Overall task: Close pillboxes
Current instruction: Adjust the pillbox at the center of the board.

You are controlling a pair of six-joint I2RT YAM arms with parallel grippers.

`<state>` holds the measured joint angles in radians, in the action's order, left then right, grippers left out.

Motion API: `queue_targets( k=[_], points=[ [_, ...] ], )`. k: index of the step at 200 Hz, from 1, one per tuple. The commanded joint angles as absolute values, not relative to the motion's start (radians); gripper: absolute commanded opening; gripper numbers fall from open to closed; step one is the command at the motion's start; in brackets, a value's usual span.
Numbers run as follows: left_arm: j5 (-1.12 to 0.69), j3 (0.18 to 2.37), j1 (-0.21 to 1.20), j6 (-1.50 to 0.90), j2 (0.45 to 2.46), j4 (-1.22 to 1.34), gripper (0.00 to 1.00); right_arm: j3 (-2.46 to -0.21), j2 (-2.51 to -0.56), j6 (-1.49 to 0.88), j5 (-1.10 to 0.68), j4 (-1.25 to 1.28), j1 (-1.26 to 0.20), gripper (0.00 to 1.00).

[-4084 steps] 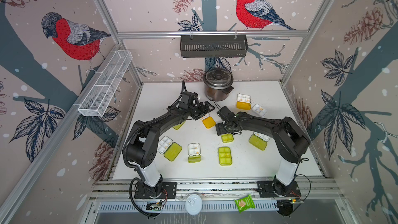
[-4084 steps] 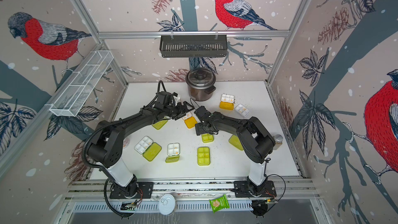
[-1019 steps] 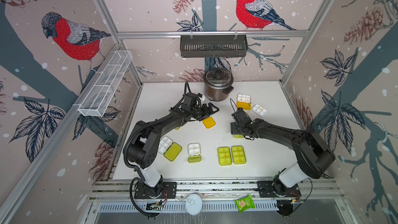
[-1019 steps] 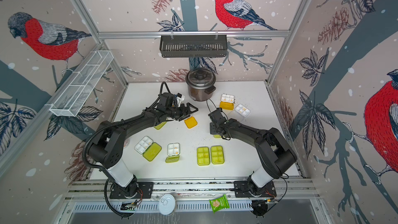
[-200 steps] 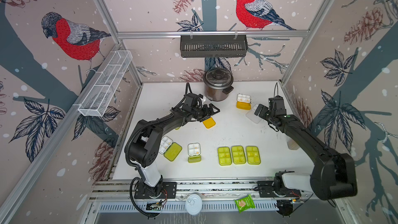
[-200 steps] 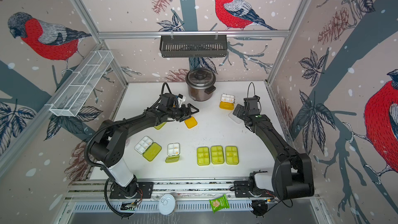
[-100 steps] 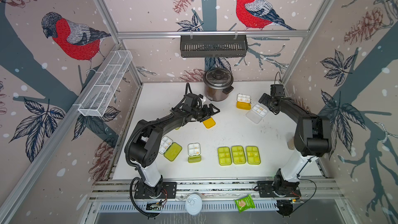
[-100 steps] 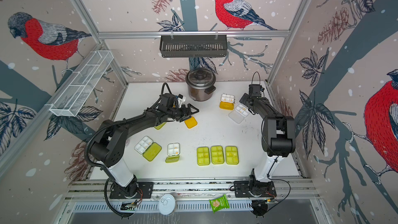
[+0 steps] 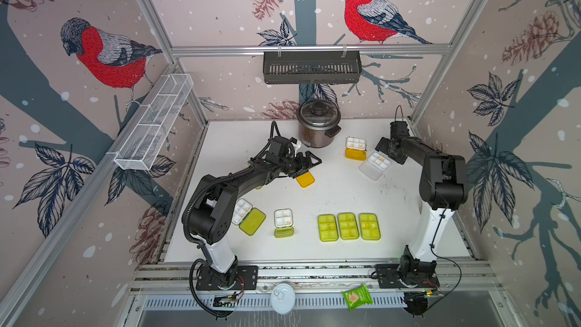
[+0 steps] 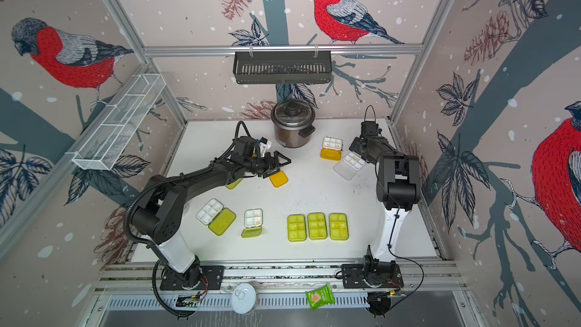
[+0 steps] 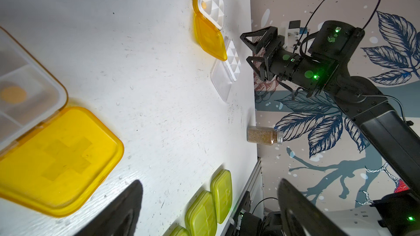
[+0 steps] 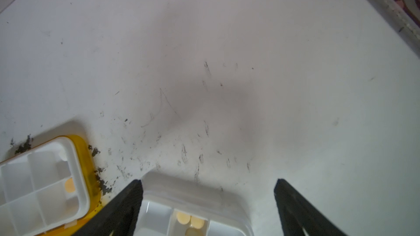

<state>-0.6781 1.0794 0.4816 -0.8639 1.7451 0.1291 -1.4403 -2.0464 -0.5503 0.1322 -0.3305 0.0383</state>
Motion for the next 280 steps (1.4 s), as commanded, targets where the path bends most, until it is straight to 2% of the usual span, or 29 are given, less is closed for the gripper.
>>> queue_targets(
  k=[1,72,146,239,280],
  points=[
    [-0.695,1.079,0.48,-0.868,1.748,0.16,0.92,-1.45,-2.057,-0.537,0.16,-0.362,0.04,0.92],
    [-0.698,1.079,0.479,-0.87,1.745,0.163,0.92,-1.468,-2.097,-0.516,0.176,-0.388,0.032,0.92],
    [-0.697,1.078,0.474,-0.872,1.748,0.165,0.91,-1.375,-2.035,-0.493,0.173,-0.348,-0.009,0.92],
    [-0.707,1.07,0.475,-0.885,1.747,0.182,0.91,-1.121,-1.843,-0.513,-0.057,-0.177,-0.04,0.89],
    [-0.712,1.069,0.478,-0.889,1.753,0.189,0.91,-1.086,-1.803,-0.516,-0.143,-0.111,-0.043,0.9]
  ],
)
